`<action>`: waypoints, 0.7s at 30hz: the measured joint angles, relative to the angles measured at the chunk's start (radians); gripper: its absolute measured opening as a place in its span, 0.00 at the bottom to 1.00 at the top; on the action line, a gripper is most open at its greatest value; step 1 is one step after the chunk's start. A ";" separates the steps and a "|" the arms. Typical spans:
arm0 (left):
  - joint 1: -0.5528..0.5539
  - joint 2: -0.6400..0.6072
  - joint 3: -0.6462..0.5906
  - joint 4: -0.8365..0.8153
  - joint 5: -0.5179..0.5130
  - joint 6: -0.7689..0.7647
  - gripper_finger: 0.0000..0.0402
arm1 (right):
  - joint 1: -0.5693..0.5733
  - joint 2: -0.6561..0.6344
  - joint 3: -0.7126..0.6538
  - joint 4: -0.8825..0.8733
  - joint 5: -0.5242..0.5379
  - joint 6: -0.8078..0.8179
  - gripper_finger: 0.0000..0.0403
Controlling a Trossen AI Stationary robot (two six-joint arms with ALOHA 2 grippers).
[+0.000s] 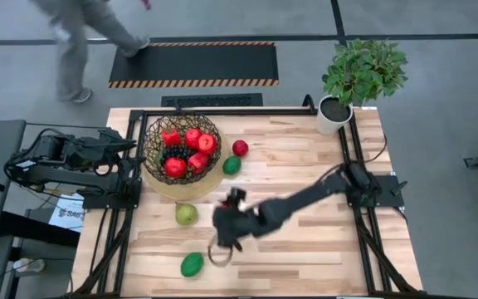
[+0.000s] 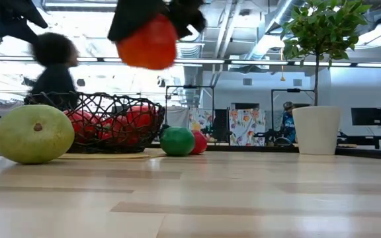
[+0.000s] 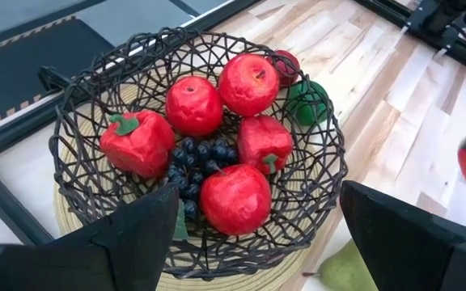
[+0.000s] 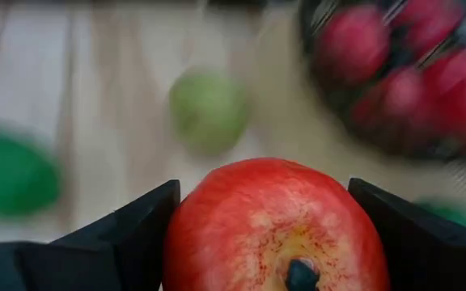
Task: Build produce basket
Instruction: Put the red apple into the black wire basket
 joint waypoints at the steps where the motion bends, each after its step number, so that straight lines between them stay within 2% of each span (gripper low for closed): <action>1: 0.000 0.000 0.000 0.000 -0.003 0.003 0.82 | -0.028 -0.014 0.000 0.034 0.004 -0.036 0.85; 5: 0.000 0.000 0.000 -0.001 -0.008 0.024 0.82 | -0.152 -0.038 0.001 0.225 -0.025 -0.162 0.85; 8: 0.000 0.000 0.000 -0.002 -0.011 0.030 0.82 | -0.242 -0.033 0.000 0.360 -0.097 -0.227 0.87; 15: 0.000 0.000 0.000 -0.002 -0.014 0.030 0.82 | -0.391 0.063 0.002 0.640 -0.259 -0.231 0.86; 21: 0.000 0.000 0.000 -0.003 -0.035 0.030 0.82 | -0.439 0.153 0.021 0.697 -0.293 -0.178 0.88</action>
